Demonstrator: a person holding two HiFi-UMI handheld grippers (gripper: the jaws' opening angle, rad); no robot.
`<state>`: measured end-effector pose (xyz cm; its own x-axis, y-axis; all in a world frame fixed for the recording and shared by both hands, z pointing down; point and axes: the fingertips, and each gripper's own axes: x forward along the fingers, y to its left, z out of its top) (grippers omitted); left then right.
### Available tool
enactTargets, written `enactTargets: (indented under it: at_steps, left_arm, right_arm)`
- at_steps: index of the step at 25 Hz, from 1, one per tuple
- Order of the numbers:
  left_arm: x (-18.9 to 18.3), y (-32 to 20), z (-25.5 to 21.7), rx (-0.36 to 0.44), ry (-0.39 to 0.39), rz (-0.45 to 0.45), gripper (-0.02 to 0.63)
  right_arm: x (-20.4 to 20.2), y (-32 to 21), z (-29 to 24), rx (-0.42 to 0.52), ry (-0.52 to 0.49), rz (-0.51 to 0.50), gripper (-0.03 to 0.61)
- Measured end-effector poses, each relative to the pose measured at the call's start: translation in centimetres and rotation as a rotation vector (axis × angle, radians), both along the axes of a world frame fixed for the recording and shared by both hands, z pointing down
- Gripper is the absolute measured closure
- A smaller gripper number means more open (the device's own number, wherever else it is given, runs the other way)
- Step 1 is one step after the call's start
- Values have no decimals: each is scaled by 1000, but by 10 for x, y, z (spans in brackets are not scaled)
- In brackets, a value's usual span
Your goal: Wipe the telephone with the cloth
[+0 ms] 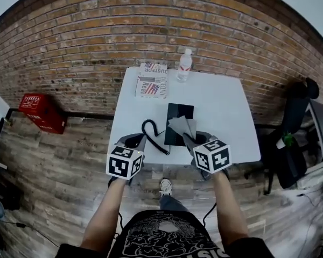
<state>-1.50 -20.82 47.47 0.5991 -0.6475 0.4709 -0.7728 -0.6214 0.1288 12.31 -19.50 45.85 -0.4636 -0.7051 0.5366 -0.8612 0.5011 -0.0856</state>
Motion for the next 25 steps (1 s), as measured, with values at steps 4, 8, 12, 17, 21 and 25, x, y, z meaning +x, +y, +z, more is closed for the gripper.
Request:
enactTargets:
  at_steps: [4, 8, 12, 17, 21, 25]
  left_arm:
    - [8, 1, -12, 26, 6, 20, 607]
    - [11, 6, -25, 63, 12, 30, 607]
    - [9, 9, -38, 94, 17, 29, 607]
    - [1, 11, -51, 122, 24, 23, 607]
    - [-4, 14, -50, 121, 23, 24, 607]
    - [-4, 18, -50, 117, 24, 30, 607]
  right_arm:
    - [20, 9, -28, 70, -24, 67, 568]
    - [32, 18, -52, 143, -50, 117, 568]
    - [40, 26, -70, 218, -55, 166, 568]
    - [50, 34, -81, 264, -63, 233, 568]
    - [51, 39, -81, 263, -71, 246, 568]
    - [49, 42, -82, 262, -74, 246, 568]
